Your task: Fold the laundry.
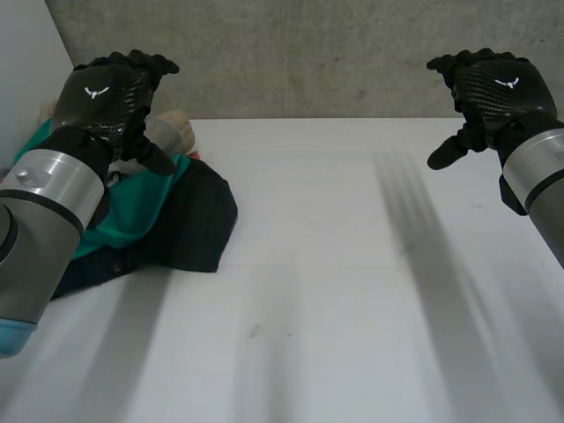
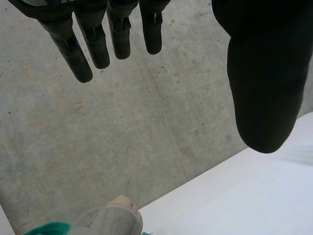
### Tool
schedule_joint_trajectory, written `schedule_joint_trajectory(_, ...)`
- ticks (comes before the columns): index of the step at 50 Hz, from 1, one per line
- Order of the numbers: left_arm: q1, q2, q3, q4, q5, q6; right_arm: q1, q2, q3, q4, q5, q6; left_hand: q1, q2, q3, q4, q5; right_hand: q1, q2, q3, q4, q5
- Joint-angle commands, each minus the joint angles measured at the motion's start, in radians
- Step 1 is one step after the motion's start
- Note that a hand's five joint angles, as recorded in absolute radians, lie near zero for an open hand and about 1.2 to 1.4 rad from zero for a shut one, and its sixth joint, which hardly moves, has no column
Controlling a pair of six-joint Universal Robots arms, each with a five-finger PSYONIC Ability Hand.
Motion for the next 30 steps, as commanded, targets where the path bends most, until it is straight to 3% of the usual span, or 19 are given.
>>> schedule_joint_trajectory(1, 0.007, 0.002, -0.003, 0.0, -0.003, 0.003, 0.001, 0.001, 0.0, 0.0, -0.001, -0.002, -0.092, -0.103, -0.094, -0.099, -0.098, -0.083, -0.099, -0.103, -0.109, -0.1)
schedule_joint_trajectory(10, 0.024, 0.002, -0.022, -0.025, -0.003, 0.069, 0.001, 0.001, 0.0, 0.002, -0.001, -0.008, -0.092, -0.103, -0.094, -0.099, -0.098, -0.083, -0.099, -0.103, -0.109, -0.1)
schedule_joint_trajectory(15, 0.061, -0.002, -0.082, -0.038, -0.004, 0.251, 0.001, 0.003, 0.005, 0.002, -0.001, -0.025, -0.092, -0.103, -0.094, -0.099, -0.098, -0.083, -0.099, -0.103, -0.109, -0.1)
schedule_joint_trajectory(24, 0.234, -0.111, -0.206, -0.005, -0.001, 0.619, 0.001, 0.009, 0.02, 0.002, -0.002, -0.035, -0.082, -0.094, -0.084, -0.089, -0.089, -0.083, -0.099, -0.103, -0.109, -0.1)
schedule_joint_trajectory(30, 0.308, -0.237, -0.191, 0.069, 0.005, 0.675, 0.001, 0.024, 0.022, 0.002, -0.004, -0.037, -0.071, -0.082, -0.073, -0.077, -0.077, -0.083, -0.099, -0.103, -0.109, -0.1)
